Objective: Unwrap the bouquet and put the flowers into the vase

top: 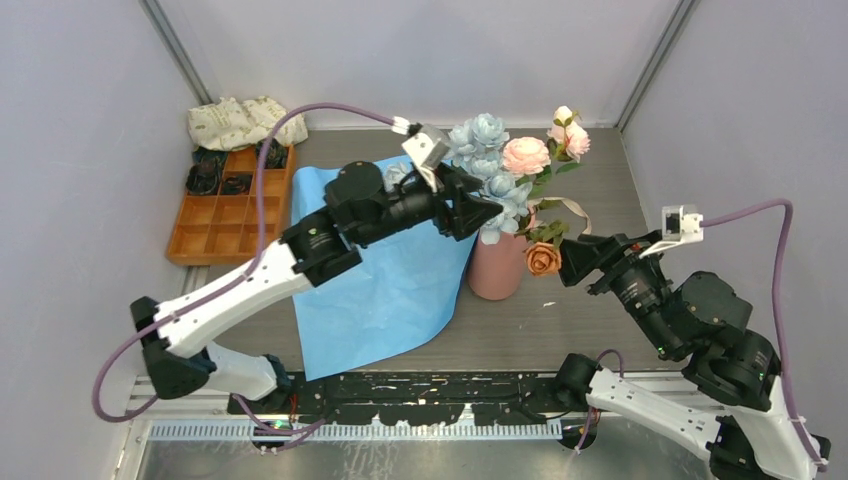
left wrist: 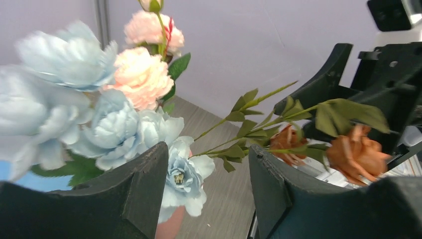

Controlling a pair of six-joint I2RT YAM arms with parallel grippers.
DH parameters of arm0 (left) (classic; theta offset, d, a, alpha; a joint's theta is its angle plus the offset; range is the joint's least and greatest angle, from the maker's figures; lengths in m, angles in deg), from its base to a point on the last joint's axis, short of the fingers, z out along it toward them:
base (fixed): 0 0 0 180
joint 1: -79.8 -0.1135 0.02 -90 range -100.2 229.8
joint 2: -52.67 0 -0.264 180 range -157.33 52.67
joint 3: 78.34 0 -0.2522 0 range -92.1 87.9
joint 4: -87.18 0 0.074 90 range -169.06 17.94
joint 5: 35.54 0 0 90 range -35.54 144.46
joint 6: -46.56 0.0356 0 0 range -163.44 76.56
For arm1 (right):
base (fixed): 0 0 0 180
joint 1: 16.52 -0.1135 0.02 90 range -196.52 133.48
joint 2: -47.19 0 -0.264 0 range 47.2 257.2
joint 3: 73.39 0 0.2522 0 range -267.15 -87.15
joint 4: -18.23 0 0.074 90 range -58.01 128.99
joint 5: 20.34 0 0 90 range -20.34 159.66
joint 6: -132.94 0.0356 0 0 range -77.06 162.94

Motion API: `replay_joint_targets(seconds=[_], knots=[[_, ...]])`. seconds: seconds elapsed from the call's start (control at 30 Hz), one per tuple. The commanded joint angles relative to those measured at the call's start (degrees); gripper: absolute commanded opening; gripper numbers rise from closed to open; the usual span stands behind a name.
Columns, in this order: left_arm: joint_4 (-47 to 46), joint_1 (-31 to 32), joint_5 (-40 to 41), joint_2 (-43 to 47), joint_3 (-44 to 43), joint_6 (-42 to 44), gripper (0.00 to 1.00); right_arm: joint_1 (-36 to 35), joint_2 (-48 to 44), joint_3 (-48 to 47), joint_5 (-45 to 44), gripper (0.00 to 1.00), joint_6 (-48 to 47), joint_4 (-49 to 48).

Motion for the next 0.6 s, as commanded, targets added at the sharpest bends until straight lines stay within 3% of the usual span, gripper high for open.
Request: replay_joint_targets(seconds=[0.0,0.07,0.17,0.4,0.57], knots=[[2.1,0.29,5.9,9.07,-2.27,2.31,0.62,0.25,1.83,-8.34,-4.89,0.82,-2.65,-0.31],[4.04,0.26,10.55,12.27,-1.14,3.45,0.61,0.19,2.2,-11.42,-6.67,0.93,-3.67,0.54],[8.08,0.28,20.95,16.68,-0.17,5.18,0.62,0.24,2.81,-14.67,-11.77,0.99,-4.64,0.66],[15.85,0.25,44.13,24.86,2.44,8.48,0.62,0.23,14.98,-27.14,-32.97,0.99,-3.82,11.69],[21.03,0.28,54.22,27.74,2.71,7.53,0.63,0.25,22.2,-33.36,-44.23,1.0,2.83,20.49]])
